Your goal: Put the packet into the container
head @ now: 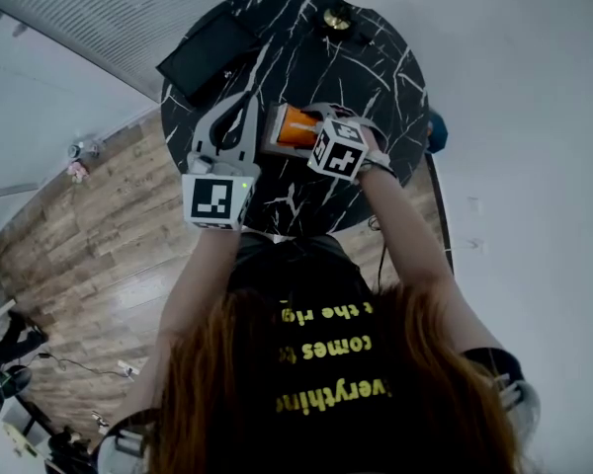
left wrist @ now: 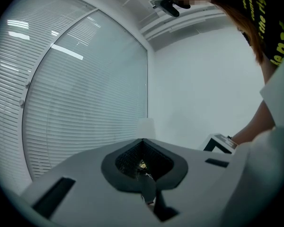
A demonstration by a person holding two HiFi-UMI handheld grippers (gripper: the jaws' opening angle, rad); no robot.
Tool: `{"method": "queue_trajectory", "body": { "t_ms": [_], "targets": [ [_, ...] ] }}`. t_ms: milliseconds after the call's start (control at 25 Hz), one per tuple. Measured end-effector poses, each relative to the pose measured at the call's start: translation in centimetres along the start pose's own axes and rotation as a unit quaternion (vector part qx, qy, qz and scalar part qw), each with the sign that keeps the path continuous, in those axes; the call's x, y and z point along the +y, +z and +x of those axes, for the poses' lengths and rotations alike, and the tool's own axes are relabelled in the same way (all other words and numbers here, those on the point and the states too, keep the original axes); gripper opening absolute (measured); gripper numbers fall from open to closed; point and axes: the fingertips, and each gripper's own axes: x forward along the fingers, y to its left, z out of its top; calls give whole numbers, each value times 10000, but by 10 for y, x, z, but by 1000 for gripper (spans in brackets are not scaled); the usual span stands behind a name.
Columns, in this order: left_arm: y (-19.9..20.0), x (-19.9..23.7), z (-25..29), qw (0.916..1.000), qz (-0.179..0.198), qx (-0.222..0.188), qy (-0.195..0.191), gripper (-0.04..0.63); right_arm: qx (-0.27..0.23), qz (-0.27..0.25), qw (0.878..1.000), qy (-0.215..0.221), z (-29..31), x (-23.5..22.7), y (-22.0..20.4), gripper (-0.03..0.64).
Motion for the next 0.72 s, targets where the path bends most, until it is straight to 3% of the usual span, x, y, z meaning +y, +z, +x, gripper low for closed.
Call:
{"method": "queue_trajectory", "body": {
  "t_ms": [440, 720],
  "targets": [
    [-5, 9, -5, 9998, -27, 78, 192, 0, 346, 134, 9980, 517, 47, 6, -14, 334],
    [-8, 13, -6, 9996, -37, 101, 244, 0, 190, 148, 9990, 389, 54, 6, -7, 335]
  ]
}}
